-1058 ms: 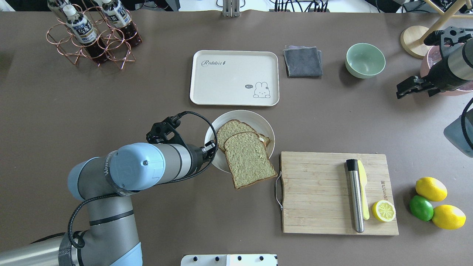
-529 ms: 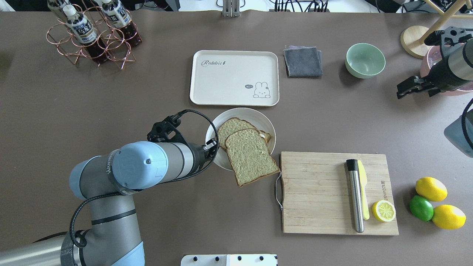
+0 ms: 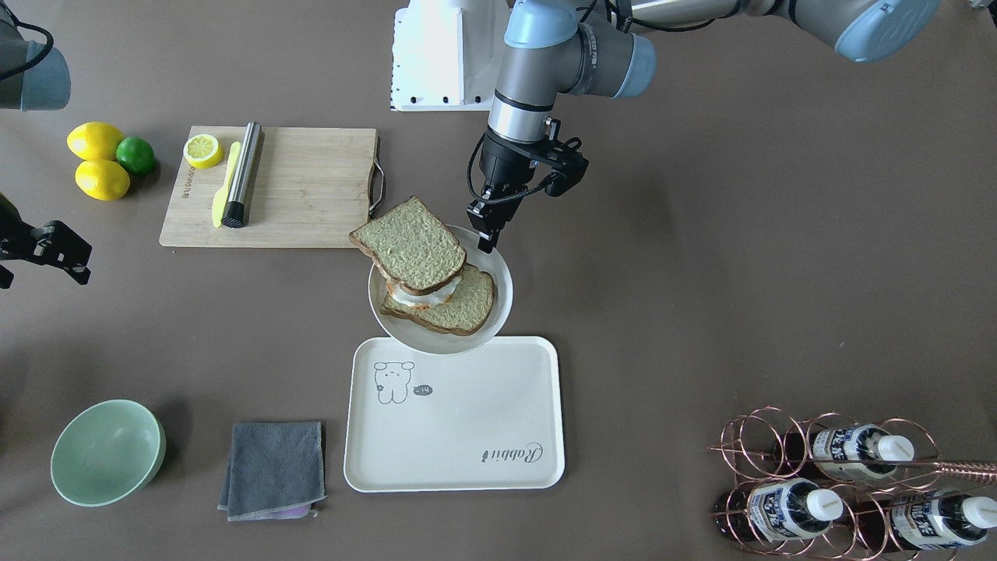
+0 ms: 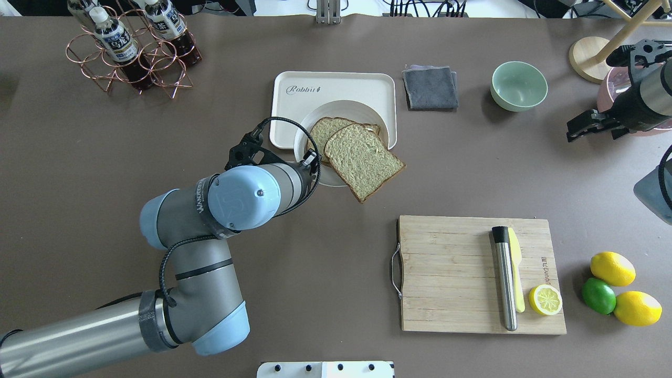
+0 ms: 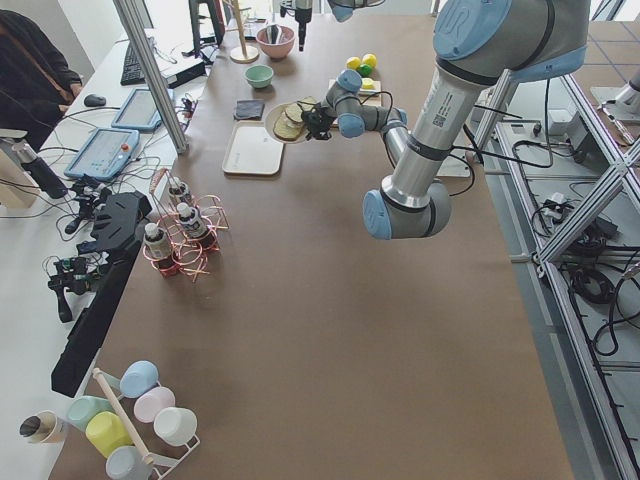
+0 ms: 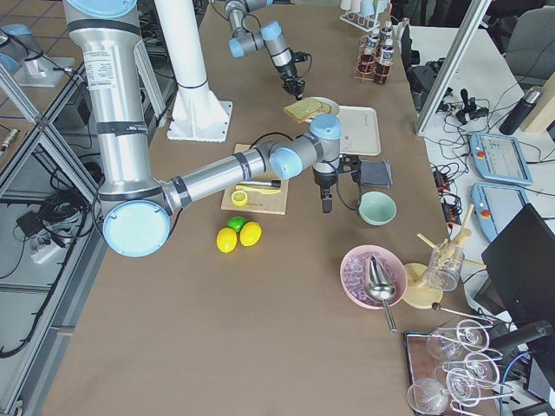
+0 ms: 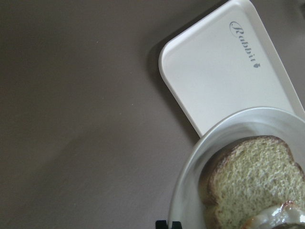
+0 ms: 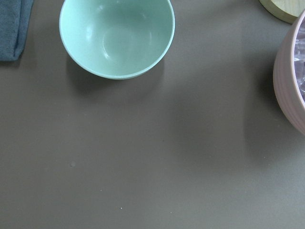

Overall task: Make sandwich and place on tray
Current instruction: 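Slide the plate with the left gripper onto the cream tray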

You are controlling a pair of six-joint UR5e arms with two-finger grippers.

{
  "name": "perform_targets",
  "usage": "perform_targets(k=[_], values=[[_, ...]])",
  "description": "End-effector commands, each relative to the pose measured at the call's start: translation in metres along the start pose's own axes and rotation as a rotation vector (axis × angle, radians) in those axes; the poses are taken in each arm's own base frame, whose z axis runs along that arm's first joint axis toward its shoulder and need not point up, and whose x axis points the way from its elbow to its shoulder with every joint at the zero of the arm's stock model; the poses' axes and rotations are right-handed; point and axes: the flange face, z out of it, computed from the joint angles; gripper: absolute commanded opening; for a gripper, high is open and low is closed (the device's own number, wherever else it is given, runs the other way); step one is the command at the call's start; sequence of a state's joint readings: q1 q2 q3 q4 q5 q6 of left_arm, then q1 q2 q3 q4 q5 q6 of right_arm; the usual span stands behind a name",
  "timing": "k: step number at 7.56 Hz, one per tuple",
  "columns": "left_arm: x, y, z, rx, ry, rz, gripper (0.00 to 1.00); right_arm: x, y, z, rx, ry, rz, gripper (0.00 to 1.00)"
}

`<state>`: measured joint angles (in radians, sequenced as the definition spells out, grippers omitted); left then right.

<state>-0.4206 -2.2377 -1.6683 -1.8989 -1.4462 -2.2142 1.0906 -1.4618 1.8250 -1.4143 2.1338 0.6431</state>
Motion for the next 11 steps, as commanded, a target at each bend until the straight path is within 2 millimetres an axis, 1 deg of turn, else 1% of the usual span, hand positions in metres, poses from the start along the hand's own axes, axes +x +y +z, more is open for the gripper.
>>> perform_targets(k=[1,2,3,4,5,6,8,9,11], values=[[0.041,-0.02,0.045,0.086,-0.022,-0.023,0.0,-0.001,0.0,-0.002,0.003,-0.002,0.005,1.0],[0.053,-0.03,0.062,0.117,-0.037,-0.022,0.0,-0.001,0.0,-0.001,0.002,-0.002,0.004,1.0],[0.074,-0.04,0.074,0.136,-0.028,-0.025,0.0,-0.002,0.0,-0.002,0.004,-0.003,0.002,1.0],[0.07,-0.047,0.097,0.139,-0.023,-0.021,0.0,-0.002,0.0,-0.002,0.012,-0.011,-0.003,1.0],[0.068,-0.052,0.109,0.14,-0.016,-0.007,0.0,-0.001,0.001,-0.002,0.011,-0.01,-0.003,1.0],[0.066,-0.059,0.118,0.153,-0.029,-0.007,0.0,-0.001,0.001,-0.002,0.011,-0.01,-0.003,1.0],[0.067,-0.064,0.128,0.168,-0.04,-0.009,0.0,-0.001,0.001,-0.002,0.012,-0.011,-0.003,1.0],[0.067,-0.064,0.13,0.172,-0.045,-0.007,0.0,-0.001,0.001,-0.002,0.012,-0.011,-0.003,1.0],[0.069,-0.063,0.13,0.17,-0.045,0.02,0.0,-0.001,0.001,-0.002,0.014,-0.01,-0.004,1.0]])
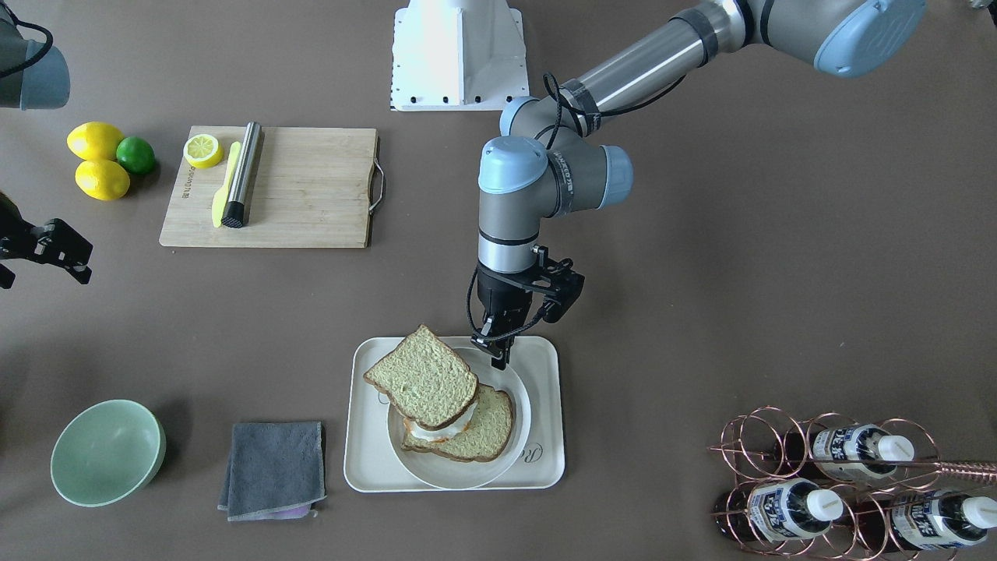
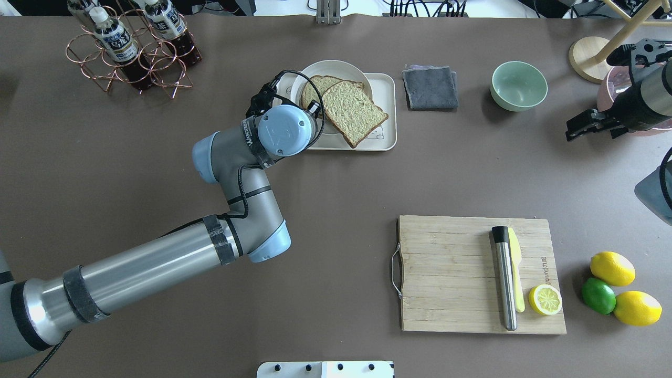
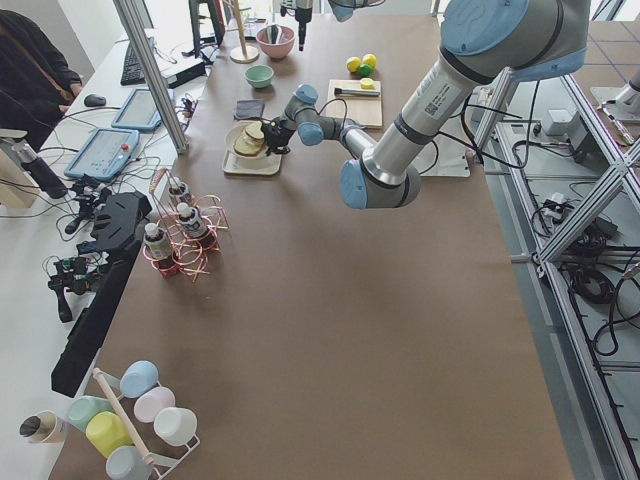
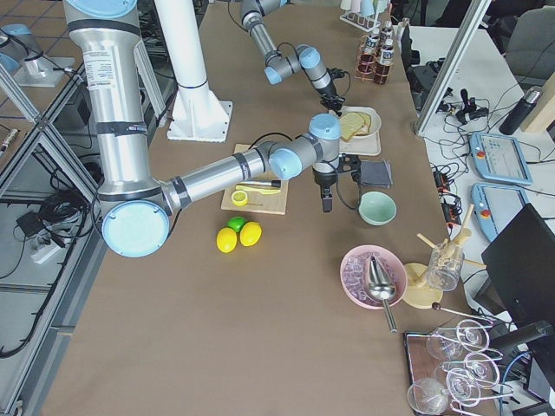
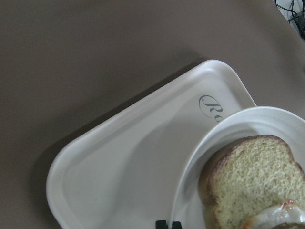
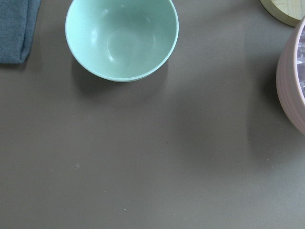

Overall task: Make sandwich and place on tray
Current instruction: 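Slide the plate with the left gripper onto the cream tray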

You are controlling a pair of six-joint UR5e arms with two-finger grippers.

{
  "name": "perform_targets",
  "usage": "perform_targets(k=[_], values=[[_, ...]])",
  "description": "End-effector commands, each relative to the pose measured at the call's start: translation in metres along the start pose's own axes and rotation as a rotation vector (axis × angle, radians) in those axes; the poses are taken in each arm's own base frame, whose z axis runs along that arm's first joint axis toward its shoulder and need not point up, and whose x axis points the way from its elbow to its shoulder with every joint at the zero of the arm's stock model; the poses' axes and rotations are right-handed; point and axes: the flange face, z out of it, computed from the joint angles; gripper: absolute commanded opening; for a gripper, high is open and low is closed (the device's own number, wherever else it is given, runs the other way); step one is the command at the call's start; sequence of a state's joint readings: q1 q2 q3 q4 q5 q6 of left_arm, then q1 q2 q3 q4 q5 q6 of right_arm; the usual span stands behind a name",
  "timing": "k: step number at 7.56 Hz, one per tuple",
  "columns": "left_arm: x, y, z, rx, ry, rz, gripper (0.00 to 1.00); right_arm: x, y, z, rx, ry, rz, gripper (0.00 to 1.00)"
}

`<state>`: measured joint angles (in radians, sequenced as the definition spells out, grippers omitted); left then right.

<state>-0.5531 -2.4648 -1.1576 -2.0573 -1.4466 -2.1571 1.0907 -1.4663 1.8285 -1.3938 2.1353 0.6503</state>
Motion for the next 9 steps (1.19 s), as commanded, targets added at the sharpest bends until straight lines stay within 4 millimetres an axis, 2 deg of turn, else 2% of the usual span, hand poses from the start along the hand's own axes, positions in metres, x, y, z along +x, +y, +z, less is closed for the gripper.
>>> perform_targets(k=[1,2,3,5,8,9], values=[[0.0,-0.001,0.002,0.003,-0.001,0.043,0.26,-0.001,-0.001,0.0,0.002,0.0,-0.001,1.0],[-0.001,0.001,0.002,0.001,-0.002,0.067,0.36,0.0,-0.001,0.0,0.001,0.001,0.0,1.0],[-0.001,0.002,0.001,-0.002,-0.004,0.104,0.97,0.0,-0.001,-0.001,0.003,-0.001,0.0,1.0],[0.012,-0.01,-0.01,-0.01,0.016,0.101,0.98,0.001,-0.001,-0.002,0.004,0.0,0.003,1.0],[0.033,-0.048,-0.06,-0.115,0.001,0.078,0.98,0.005,-0.004,-0.004,0.009,0.001,0.009,1.0],[0.028,-0.06,-0.076,-0.141,-0.002,0.082,0.98,0.005,-0.004,-0.007,-0.002,-0.021,0.012,1.0]])
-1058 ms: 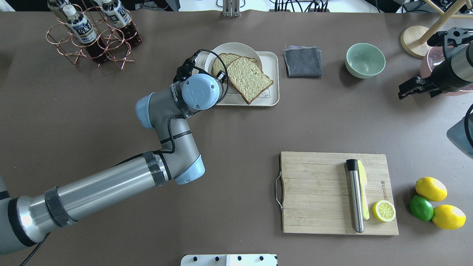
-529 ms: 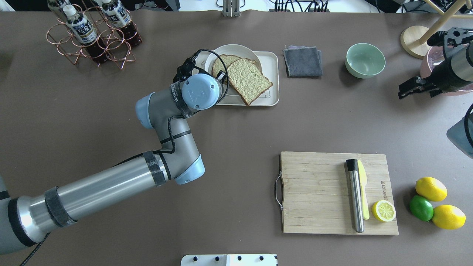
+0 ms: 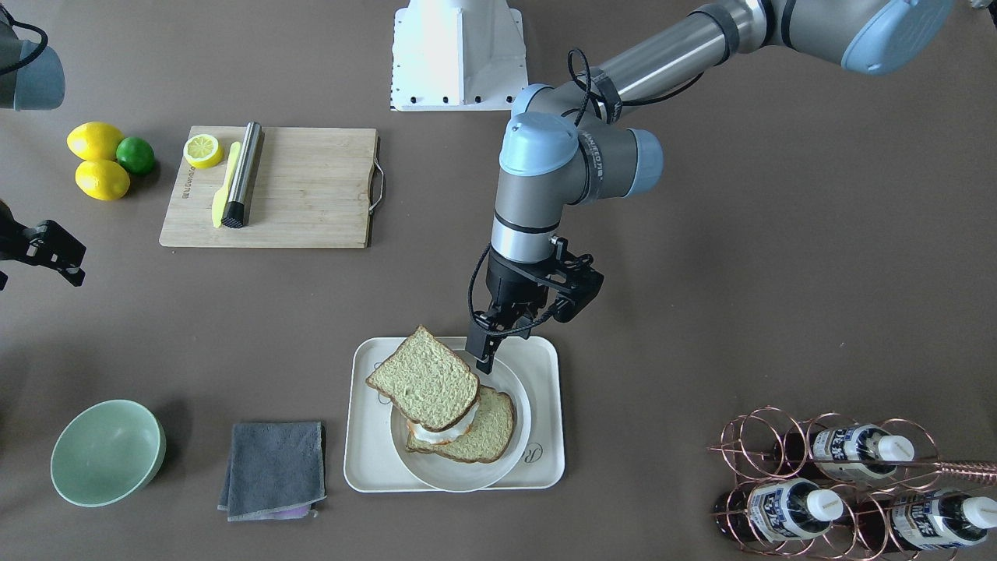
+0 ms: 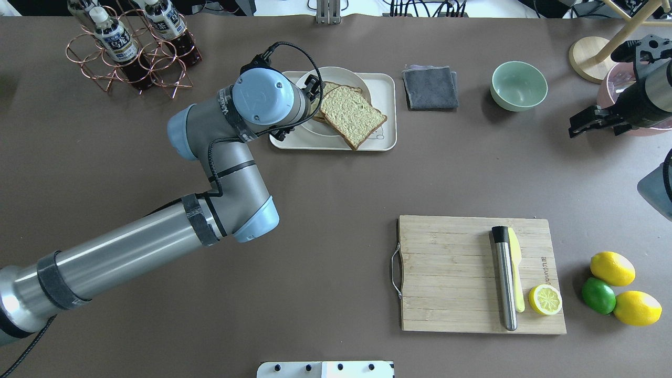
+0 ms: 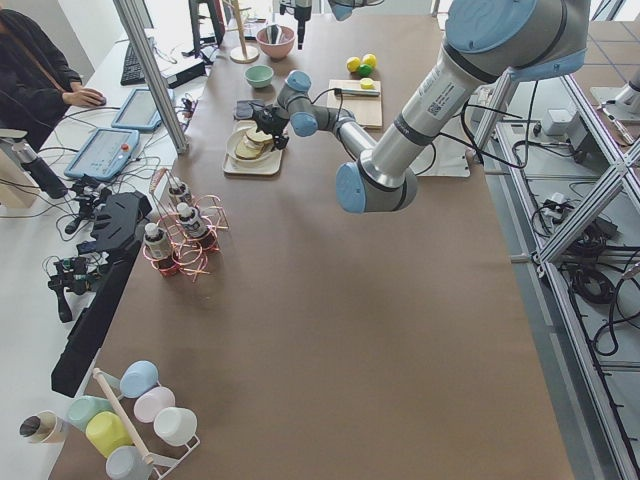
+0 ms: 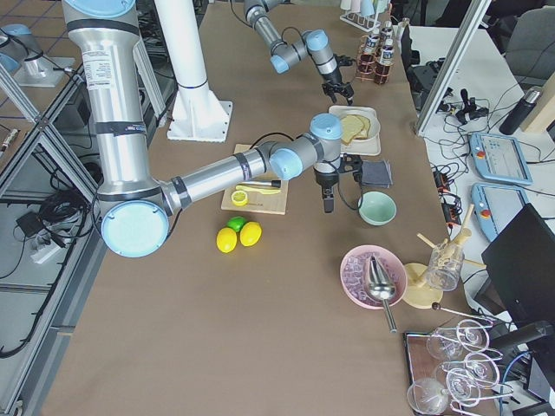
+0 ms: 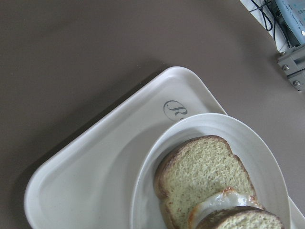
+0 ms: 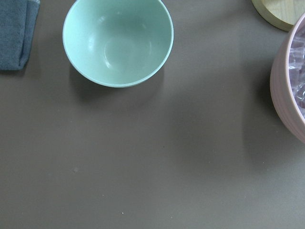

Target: Make sandwich and place on tray

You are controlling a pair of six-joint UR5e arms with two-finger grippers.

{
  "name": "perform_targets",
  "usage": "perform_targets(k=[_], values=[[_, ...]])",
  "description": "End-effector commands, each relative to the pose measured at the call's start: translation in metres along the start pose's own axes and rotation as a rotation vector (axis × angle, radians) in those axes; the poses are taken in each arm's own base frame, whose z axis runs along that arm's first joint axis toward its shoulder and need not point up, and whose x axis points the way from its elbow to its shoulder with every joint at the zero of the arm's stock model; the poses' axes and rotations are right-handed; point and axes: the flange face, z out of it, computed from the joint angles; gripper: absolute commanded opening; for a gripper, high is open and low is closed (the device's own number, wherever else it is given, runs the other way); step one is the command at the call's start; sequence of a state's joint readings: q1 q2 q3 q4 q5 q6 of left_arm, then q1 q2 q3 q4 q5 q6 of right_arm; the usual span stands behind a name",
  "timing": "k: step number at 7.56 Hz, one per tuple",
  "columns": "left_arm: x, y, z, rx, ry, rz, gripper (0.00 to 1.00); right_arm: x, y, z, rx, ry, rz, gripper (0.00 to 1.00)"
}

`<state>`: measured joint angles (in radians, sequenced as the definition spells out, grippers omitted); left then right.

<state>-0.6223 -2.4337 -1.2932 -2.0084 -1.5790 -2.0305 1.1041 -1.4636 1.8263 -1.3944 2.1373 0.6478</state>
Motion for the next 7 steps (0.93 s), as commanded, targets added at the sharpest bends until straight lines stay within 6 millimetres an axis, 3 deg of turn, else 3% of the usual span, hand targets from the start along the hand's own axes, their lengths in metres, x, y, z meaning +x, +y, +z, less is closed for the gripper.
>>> perform_targets(k=[1,2,3,4,5,7], values=[[-0.037,-0.036,-0.051,-0.051,0.014,0.097,0.98,0.006,-0.002,-0.009,-0.013,-0.039,0.012,1.0],[-0.075,-0.053,-0.078,-0.061,0.033,0.234,0.98,0.011,-0.003,-0.013,-0.01,-0.047,0.017,1.0],[-0.096,-0.066,-0.095,-0.058,0.04,0.334,0.98,0.016,-0.005,-0.015,-0.009,-0.045,0.024,1.0],[-0.121,-0.081,-0.099,-0.036,0.021,0.431,0.98,0.024,-0.007,-0.016,-0.009,-0.035,0.015,1.0],[-0.141,-0.092,-0.108,-0.03,0.013,0.542,0.98,0.044,-0.005,-0.012,-0.017,-0.018,-0.011,1.0],[-0.176,-0.148,-0.121,0.025,-0.023,0.826,0.98,0.091,0.0,-0.008,-0.029,0.015,-0.044,1.0]])
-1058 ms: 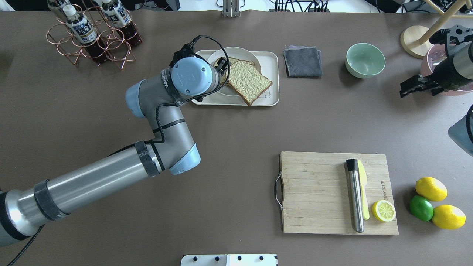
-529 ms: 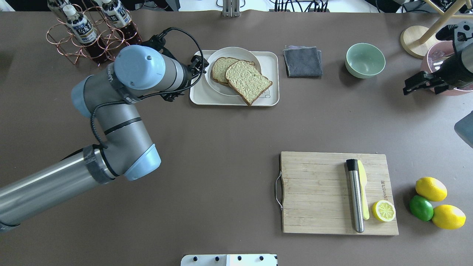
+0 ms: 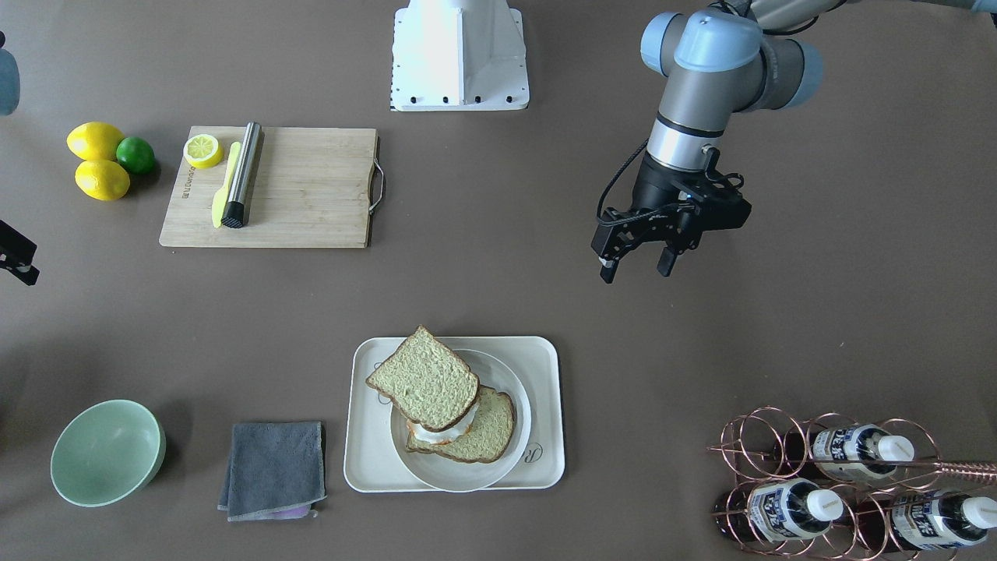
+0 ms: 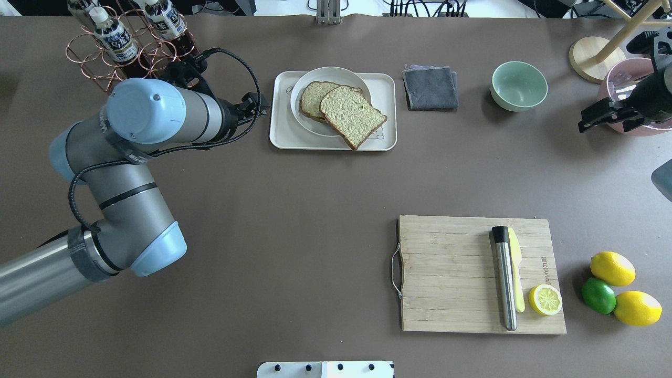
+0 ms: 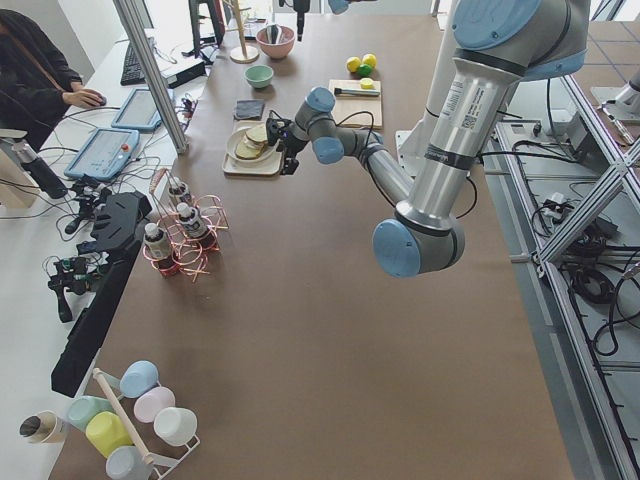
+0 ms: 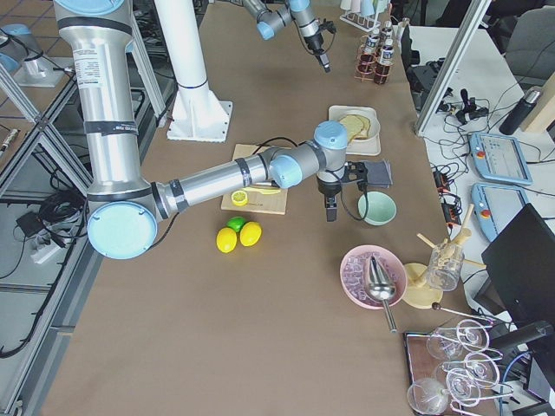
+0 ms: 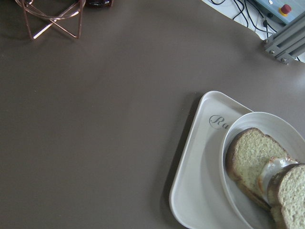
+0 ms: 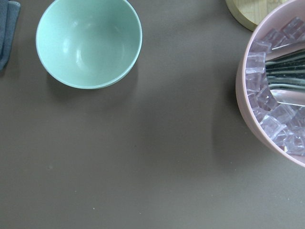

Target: Make sandwich and place on tray

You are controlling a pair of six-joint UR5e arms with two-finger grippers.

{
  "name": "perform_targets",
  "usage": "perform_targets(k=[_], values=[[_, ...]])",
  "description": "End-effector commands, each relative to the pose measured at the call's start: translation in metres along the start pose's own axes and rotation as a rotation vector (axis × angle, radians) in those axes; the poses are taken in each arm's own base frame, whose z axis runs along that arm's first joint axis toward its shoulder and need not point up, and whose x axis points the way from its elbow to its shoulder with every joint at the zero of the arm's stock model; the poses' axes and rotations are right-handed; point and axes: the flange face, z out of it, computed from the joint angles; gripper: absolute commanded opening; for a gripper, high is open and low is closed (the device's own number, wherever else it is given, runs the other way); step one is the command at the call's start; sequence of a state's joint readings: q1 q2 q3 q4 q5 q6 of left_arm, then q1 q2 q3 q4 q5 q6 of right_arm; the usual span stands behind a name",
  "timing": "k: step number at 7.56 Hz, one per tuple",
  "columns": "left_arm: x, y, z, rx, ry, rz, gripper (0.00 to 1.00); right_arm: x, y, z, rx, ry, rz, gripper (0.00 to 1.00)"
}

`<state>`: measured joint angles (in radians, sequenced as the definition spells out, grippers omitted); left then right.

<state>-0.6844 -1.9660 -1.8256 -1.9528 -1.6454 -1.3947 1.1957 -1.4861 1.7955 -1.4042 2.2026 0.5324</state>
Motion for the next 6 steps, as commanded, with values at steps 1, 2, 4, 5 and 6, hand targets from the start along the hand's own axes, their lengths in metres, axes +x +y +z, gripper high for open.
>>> perform_targets(k=[1,2,4,5,6], values=[[-0.077,-0.034,-0.023,0.052,-0.039,0.243,0.98,0.07,0.013,-0.004,-0.01,0.042,-0.041,1.0],[-0.099,-0.039,-0.024,0.068,-0.036,0.239,0.98,0.1,0.026,-0.008,-0.013,0.059,-0.042,1.0],[-0.11,-0.044,-0.018,0.07,-0.051,0.229,0.98,0.148,0.048,-0.019,-0.016,0.061,-0.054,1.0],[-0.13,-0.051,-0.017,0.036,-0.069,0.21,0.98,0.176,0.063,-0.025,-0.02,0.044,-0.063,1.0],[-0.156,-0.079,-0.03,-0.04,-0.056,0.158,0.98,0.202,0.079,-0.031,-0.026,0.039,-0.073,1.0]])
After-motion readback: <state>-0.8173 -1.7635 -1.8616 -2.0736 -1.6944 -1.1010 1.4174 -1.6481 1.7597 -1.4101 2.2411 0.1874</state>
